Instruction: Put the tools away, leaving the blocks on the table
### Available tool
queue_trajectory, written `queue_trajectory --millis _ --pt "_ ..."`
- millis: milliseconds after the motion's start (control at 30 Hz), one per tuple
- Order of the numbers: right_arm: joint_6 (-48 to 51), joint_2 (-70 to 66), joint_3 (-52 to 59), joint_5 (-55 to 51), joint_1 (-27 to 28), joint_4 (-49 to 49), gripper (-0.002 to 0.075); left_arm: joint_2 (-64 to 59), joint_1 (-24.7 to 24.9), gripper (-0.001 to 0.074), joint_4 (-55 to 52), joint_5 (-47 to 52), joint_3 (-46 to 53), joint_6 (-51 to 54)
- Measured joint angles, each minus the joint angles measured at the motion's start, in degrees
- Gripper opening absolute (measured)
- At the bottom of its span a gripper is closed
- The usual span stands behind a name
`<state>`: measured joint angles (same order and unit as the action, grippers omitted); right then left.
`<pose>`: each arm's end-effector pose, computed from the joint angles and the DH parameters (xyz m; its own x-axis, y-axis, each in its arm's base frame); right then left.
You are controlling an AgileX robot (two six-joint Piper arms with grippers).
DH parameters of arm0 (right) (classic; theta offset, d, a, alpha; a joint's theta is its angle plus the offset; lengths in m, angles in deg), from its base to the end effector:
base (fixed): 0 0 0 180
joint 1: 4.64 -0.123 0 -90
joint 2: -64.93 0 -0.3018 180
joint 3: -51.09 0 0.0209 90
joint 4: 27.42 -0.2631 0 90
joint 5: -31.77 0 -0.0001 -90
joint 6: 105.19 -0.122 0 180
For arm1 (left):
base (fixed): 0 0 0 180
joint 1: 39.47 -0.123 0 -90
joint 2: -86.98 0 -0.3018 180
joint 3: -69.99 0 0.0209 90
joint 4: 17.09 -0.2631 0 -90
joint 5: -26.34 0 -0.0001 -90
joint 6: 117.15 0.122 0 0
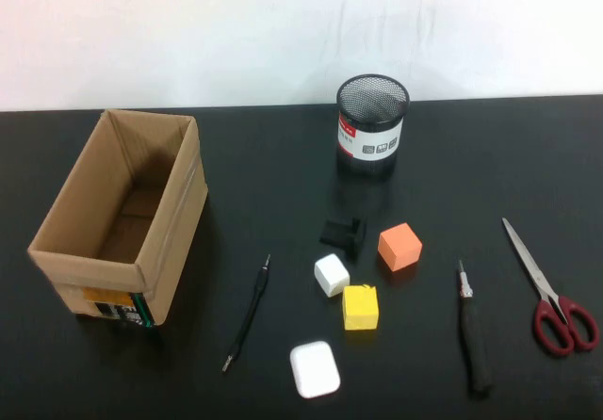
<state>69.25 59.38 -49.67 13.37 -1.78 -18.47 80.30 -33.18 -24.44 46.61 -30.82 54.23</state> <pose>0.0780 -0.0099 0.1694 -0.2291 -0.0398 -0.9726 0.0860 0.9944 -0.0610 0.0784 -0.0032 0.1642 -0.2757 0.0002 -0.9613 0.0589 0.9981 -0.0167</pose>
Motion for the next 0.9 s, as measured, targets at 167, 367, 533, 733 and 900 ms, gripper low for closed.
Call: queue_trajectory --millis 167,367,533,733,900 --pt "0.00 0.00 0.00 0.91 0.00 0.00 -0.0007 0.00 0.00 -0.0004 0.00 0.00 0.00 0.00" --pt "0.00 0.00 0.00 2.56 0.00 0.00 -0.0007 0.00 0.10 -0.0004 0.00 0.00 0.00 0.00" --pt "0.00 0.00 0.00 6.02 0.00 0.00 -0.0007 0.00 0.10 -0.0004 0.00 0.00 0.00 0.00" --pt "0.00 0.00 0.00 12.60 0.00 0.00 -0.0007 0.00 0.10 -0.0004 0.00 0.00 0.00 0.00" --pt "0.00 0.00 0.00 18.41 0.00 0.00 -0.0007 0.00 0.10 -0.0004 0.00 0.00 0.00 0.00"
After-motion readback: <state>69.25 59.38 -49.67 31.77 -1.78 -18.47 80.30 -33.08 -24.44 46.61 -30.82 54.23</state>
